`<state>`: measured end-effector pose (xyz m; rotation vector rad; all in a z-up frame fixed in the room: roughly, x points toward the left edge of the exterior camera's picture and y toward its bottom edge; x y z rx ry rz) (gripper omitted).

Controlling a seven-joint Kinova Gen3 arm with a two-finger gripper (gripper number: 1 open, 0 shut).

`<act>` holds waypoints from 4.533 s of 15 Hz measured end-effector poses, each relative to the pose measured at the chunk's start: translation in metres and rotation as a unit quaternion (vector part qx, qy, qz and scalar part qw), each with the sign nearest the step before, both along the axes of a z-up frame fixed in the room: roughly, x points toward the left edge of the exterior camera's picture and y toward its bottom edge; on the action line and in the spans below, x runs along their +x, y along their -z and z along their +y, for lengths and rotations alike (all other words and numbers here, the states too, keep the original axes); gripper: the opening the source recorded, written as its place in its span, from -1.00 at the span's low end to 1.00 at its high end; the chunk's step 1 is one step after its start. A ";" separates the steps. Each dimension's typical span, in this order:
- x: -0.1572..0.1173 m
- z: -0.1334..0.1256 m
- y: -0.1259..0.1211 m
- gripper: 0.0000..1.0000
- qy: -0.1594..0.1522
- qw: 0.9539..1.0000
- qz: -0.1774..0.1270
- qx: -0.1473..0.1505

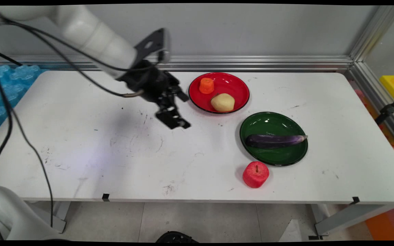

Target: Pick up the eggplant from the green plate, then place the picked object on the table

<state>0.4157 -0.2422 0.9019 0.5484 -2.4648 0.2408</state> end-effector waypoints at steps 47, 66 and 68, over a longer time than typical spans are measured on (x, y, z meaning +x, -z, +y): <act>-0.228 -0.132 0.088 -1.00 0.034 0.998 -0.055 0.003; -0.066 -0.069 0.051 -1.00 -0.024 0.995 -0.099 0.001; -0.057 -0.073 0.066 -1.00 -0.028 0.995 -0.097 0.006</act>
